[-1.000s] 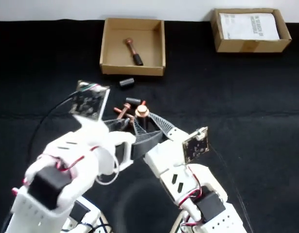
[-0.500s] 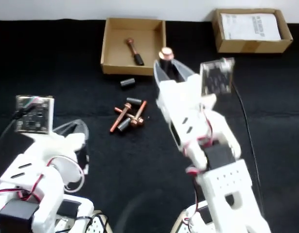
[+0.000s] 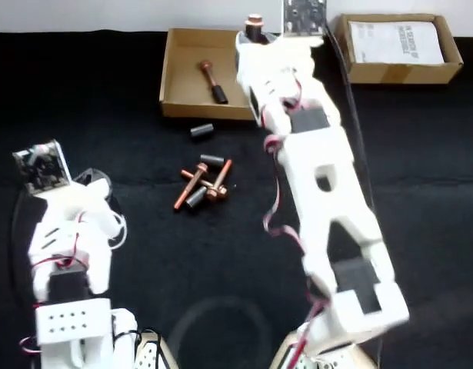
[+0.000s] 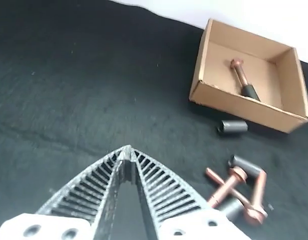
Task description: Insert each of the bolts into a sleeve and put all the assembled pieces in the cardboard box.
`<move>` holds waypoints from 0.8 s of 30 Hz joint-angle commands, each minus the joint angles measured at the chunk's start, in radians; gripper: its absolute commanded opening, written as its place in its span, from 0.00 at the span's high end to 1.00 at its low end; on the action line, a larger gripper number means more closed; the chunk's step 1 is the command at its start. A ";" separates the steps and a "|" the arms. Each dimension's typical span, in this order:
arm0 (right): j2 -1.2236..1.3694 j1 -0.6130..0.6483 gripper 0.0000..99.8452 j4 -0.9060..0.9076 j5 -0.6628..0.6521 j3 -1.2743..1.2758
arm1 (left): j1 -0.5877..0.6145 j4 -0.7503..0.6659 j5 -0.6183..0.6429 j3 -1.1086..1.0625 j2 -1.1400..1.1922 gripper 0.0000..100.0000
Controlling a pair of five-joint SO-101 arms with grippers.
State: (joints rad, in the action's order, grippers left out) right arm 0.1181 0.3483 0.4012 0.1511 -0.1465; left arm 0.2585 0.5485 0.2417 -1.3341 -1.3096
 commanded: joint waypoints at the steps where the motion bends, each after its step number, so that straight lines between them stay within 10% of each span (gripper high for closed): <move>1: 0.174 -0.033 0.99 0.001 -0.075 -0.260 | 0.018 -0.408 0.000 -0.246 -0.010 0.99; 4: 0.315 -0.035 0.99 0.001 -0.153 -0.407 | 0.019 -0.655 0.000 -0.375 -0.001 0.99; 24: 0.998 0.016 0.99 -0.002 -0.534 -1.029 | 0.062 -0.420 0.155 -0.369 -0.076 0.99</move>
State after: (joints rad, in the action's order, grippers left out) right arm 1.0894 0.3376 0.4012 -0.3353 -1.0487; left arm 0.3030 0.0944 0.3890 -1.6778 -1.3418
